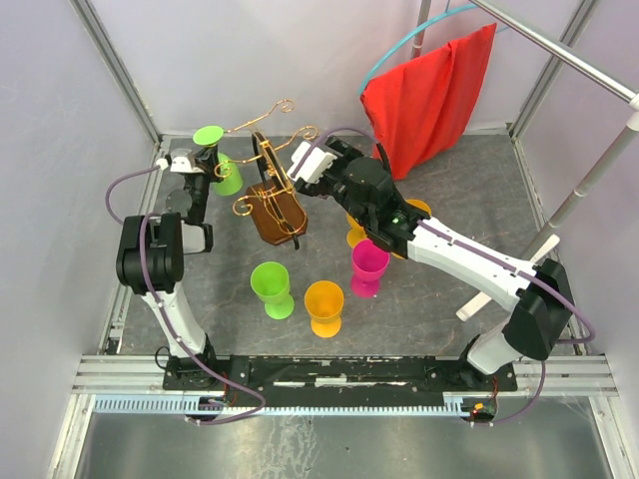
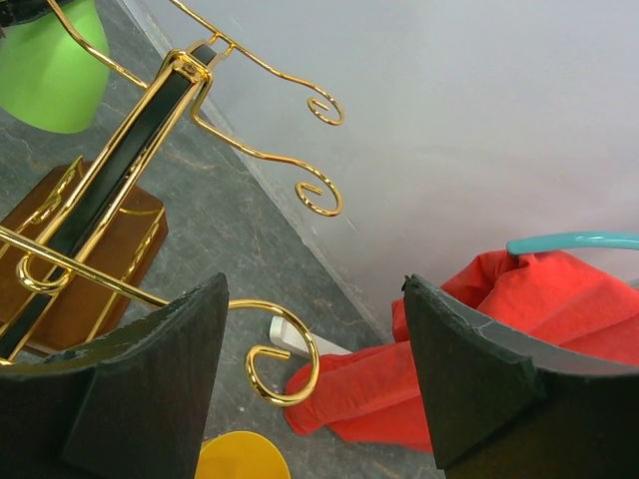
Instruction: Place the wine glass upside down on the wine glass rack
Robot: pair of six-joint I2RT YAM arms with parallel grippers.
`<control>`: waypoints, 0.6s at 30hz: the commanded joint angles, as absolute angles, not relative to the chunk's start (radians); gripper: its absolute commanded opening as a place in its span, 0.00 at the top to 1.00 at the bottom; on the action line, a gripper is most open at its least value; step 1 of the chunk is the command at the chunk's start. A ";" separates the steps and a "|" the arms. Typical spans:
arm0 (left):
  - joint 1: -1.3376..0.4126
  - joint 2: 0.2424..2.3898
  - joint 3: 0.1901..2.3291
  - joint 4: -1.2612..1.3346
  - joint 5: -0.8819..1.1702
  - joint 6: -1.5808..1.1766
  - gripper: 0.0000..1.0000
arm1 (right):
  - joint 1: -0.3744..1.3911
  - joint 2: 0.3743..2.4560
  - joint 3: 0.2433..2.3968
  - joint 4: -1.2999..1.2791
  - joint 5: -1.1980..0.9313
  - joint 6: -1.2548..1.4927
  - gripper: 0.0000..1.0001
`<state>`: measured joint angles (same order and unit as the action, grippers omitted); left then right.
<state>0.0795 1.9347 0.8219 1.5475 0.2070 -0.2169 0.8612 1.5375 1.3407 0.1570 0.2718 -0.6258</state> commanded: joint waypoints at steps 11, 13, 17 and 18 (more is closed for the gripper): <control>0.096 1.781 0.712 1.730 0.186 -0.107 0.97 | 0.856 1.495 1.344 0.197 0.268 -0.599 0.21; 0.095 1.773 0.700 1.730 0.183 -0.104 0.97 | 0.857 1.488 1.337 0.197 0.268 -0.598 0.21; 0.102 1.761 0.677 1.730 0.140 -0.085 0.97 | 0.857 1.472 1.320 0.199 0.270 -0.597 0.21; 0.107 1.764 0.675 1.729 0.139 -0.091 0.97 | 0.857 1.470 1.317 0.198 0.270 -0.595 0.21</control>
<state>0.0952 1.8061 0.6895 1.5459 0.1627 -0.1478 0.8608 1.5242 1.3251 0.1566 0.2710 -0.6079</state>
